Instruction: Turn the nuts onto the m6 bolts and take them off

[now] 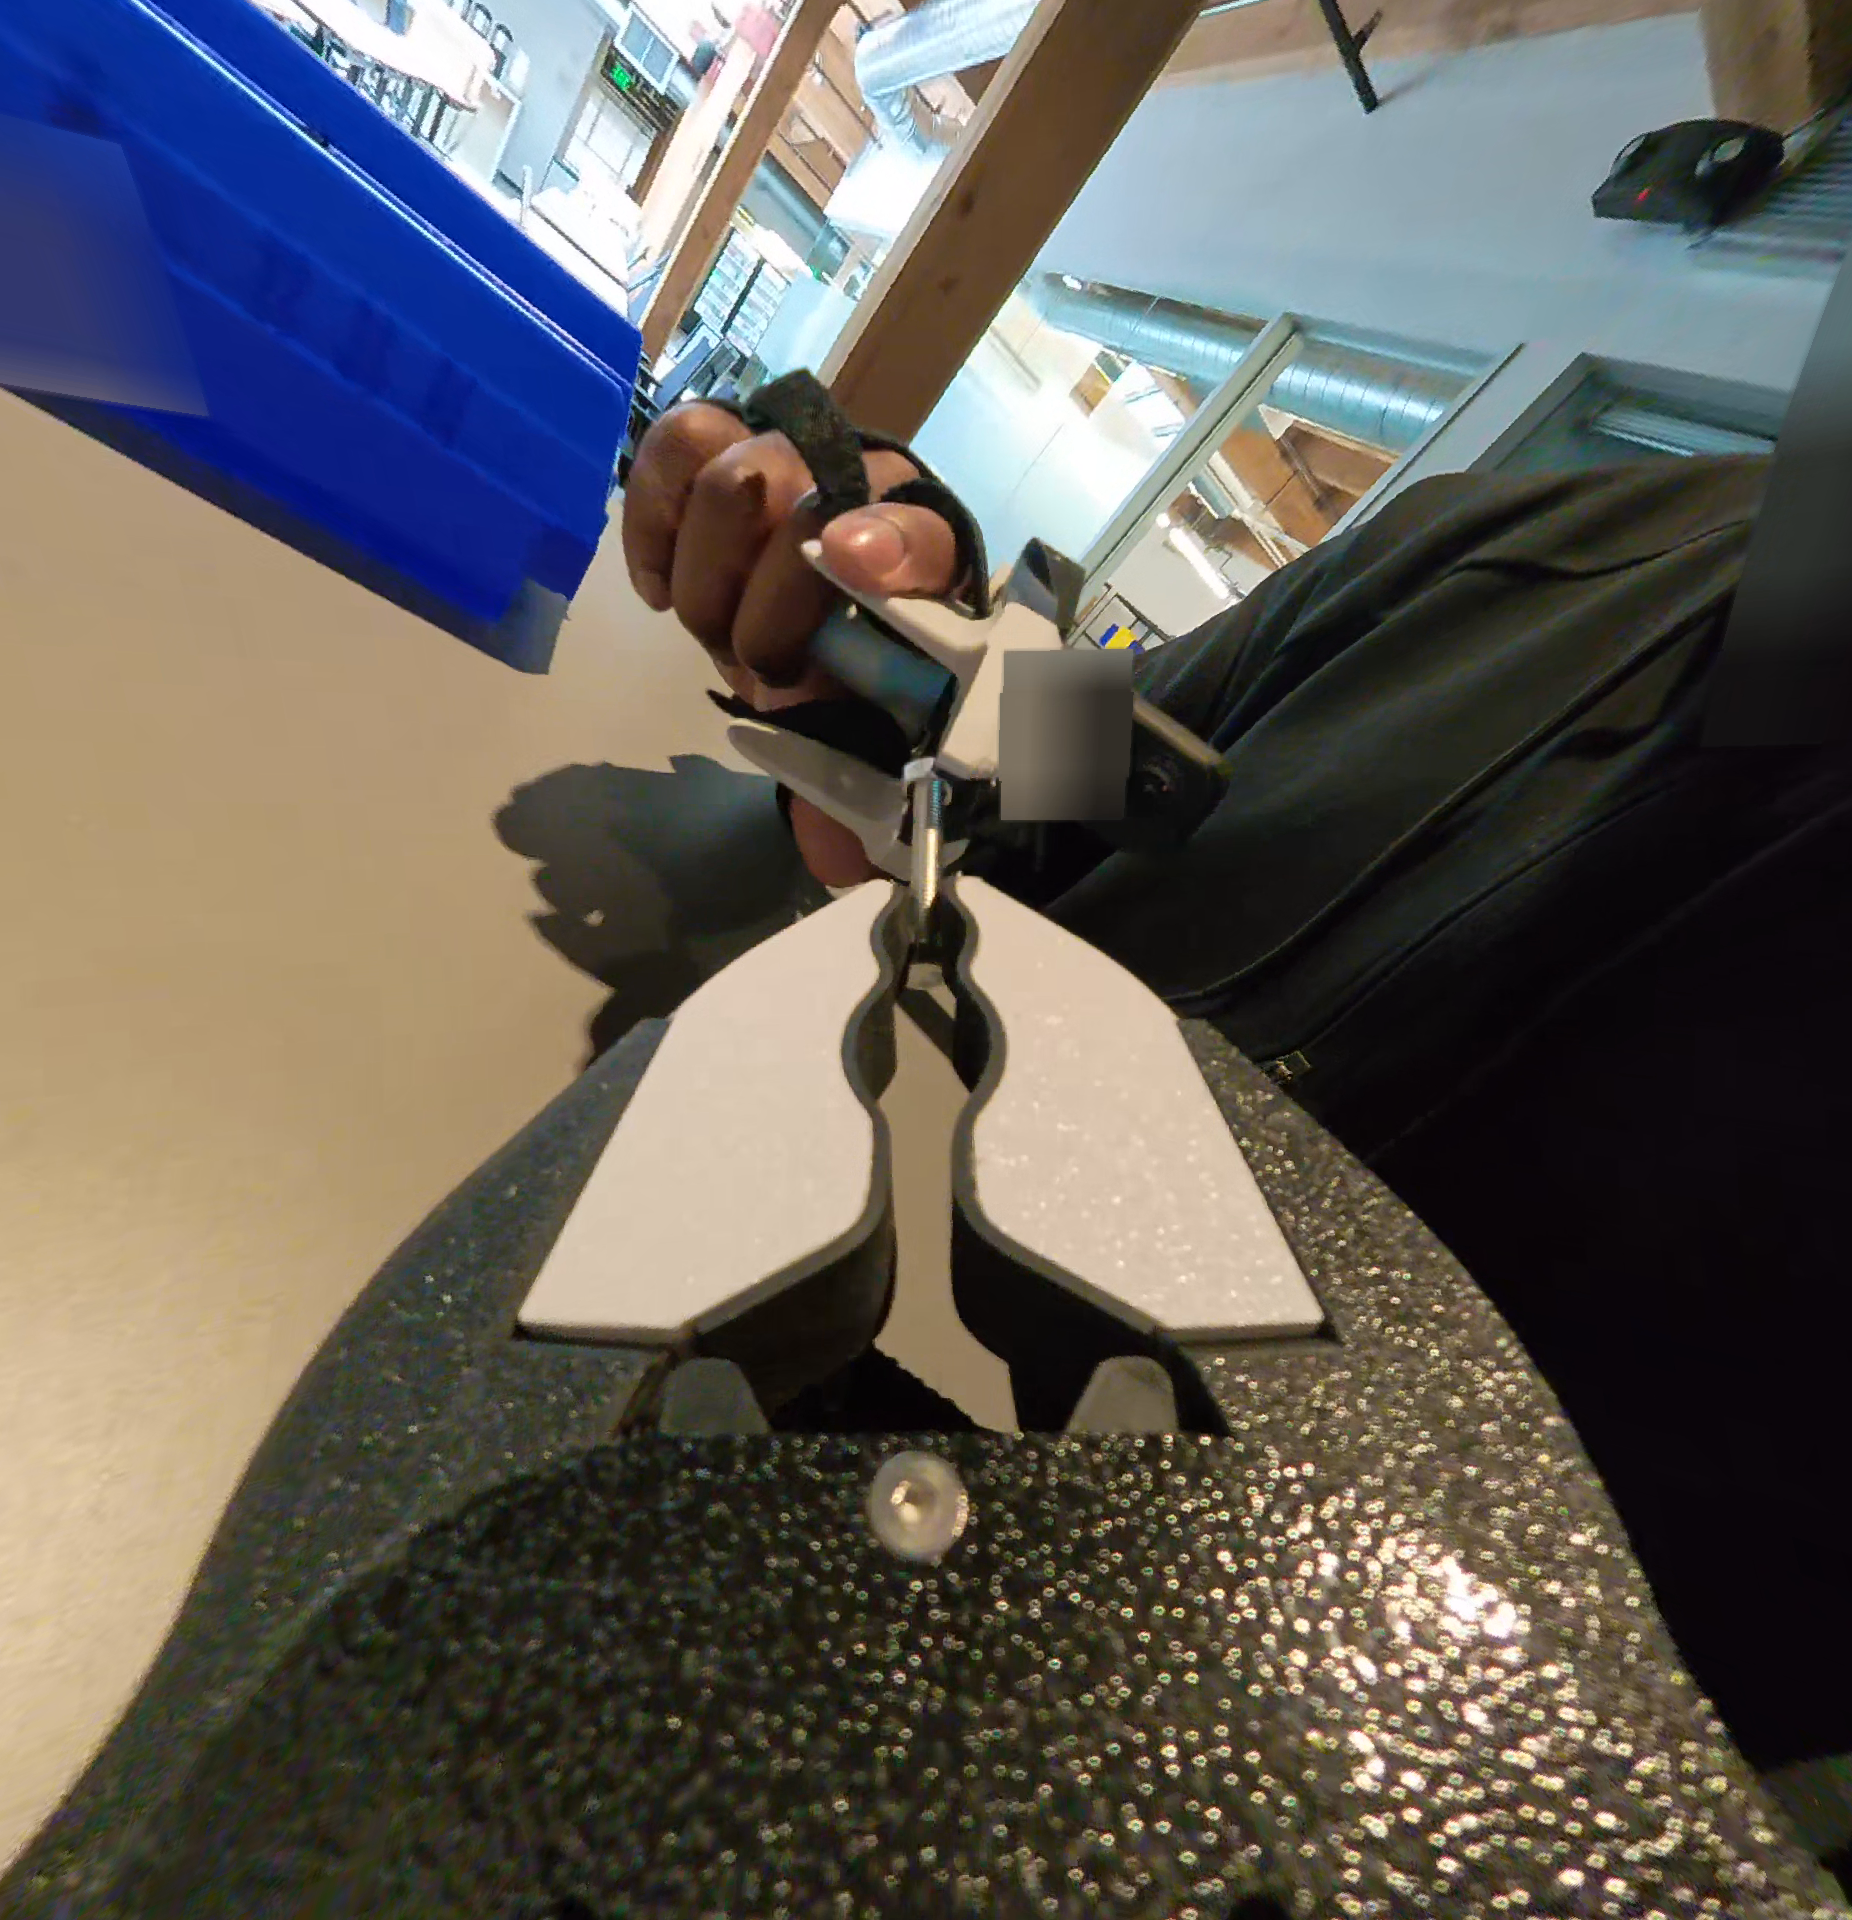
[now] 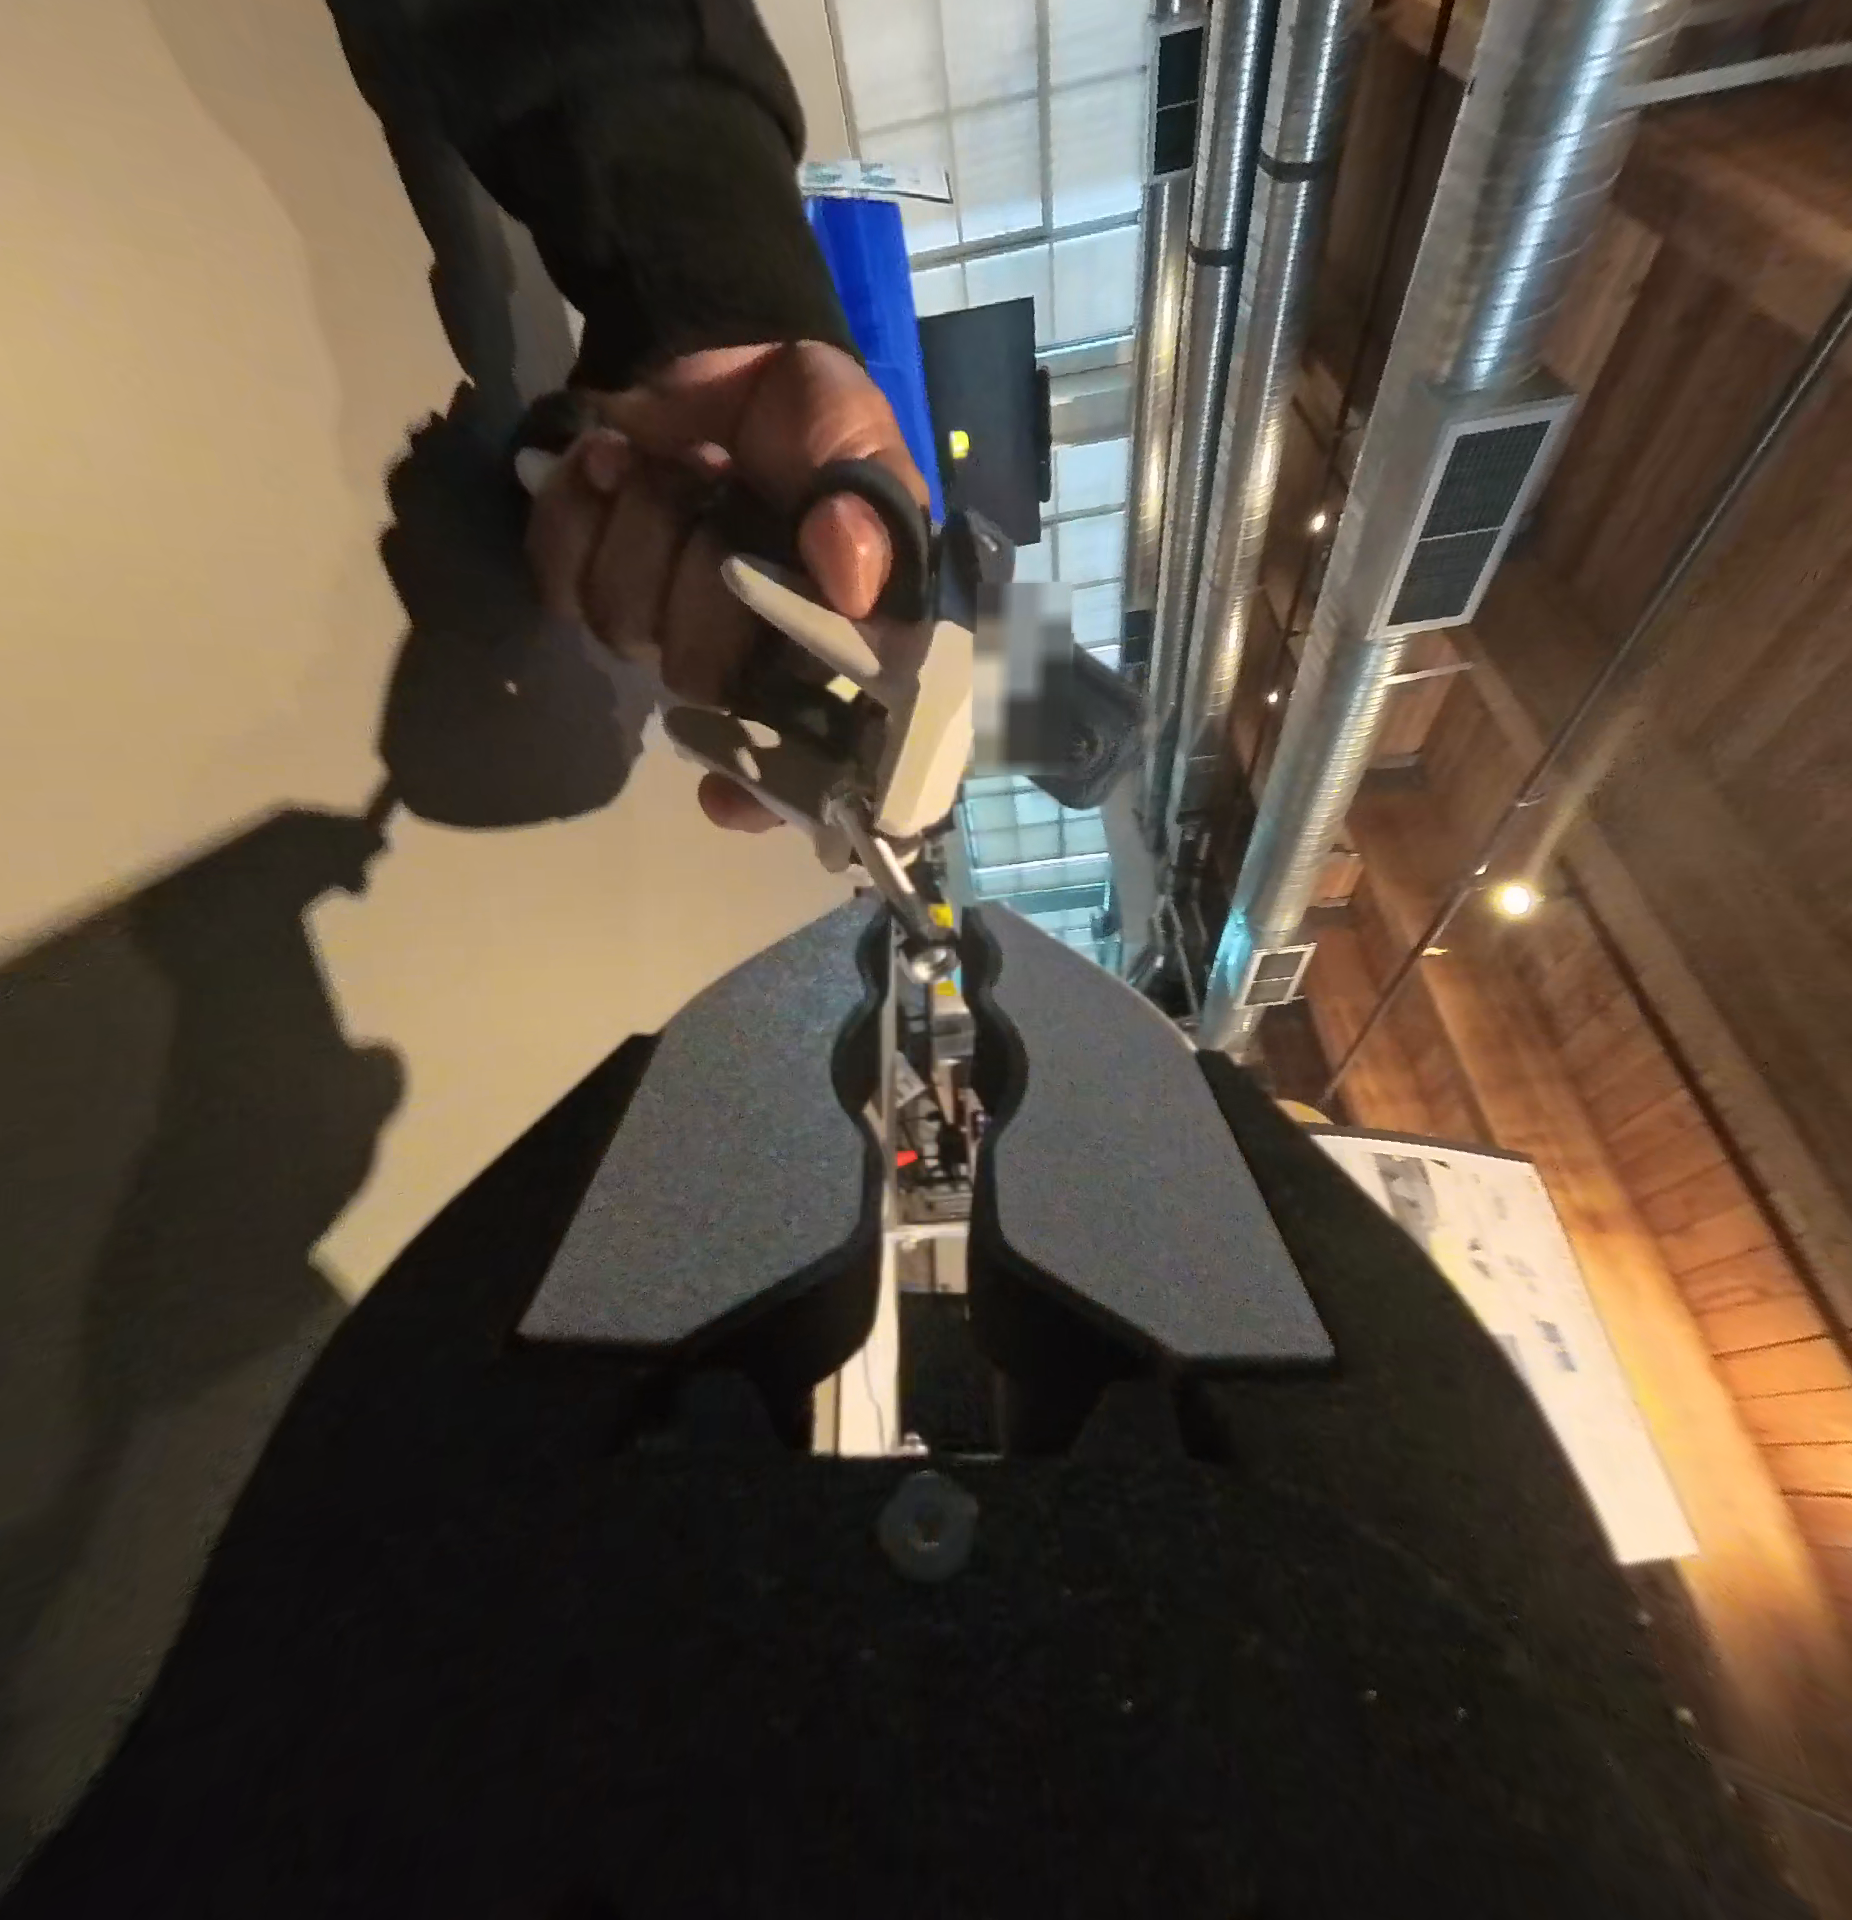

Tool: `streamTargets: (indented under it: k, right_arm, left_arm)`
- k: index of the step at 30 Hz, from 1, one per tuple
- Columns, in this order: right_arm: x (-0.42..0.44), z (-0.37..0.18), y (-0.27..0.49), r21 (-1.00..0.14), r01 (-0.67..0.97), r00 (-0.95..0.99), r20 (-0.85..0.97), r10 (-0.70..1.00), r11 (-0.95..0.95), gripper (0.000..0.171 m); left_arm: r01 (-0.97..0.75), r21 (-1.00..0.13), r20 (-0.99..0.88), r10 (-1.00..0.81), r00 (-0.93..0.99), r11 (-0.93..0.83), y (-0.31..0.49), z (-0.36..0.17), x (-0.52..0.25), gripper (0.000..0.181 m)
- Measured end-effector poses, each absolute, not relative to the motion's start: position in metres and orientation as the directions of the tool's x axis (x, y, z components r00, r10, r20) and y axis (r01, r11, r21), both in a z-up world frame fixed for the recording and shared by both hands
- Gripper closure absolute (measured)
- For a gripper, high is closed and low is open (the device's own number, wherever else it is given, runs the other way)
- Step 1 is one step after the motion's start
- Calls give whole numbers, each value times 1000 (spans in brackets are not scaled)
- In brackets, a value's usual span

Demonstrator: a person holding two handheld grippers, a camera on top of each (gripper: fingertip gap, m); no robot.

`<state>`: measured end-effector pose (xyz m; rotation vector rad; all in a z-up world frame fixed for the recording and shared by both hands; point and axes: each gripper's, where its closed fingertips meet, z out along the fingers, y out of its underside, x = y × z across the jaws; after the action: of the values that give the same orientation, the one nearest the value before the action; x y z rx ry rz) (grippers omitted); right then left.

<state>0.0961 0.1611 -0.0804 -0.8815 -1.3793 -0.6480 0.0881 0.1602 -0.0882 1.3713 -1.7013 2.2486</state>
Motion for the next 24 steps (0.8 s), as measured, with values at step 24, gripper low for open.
streamTargets:
  k: [24]
  right_arm:
    - [101,-71,164,-358,800,320,933,163,481,162]
  left_arm:
    - [-376,-851,524,-649,-551,-368,185,-91,97,176]
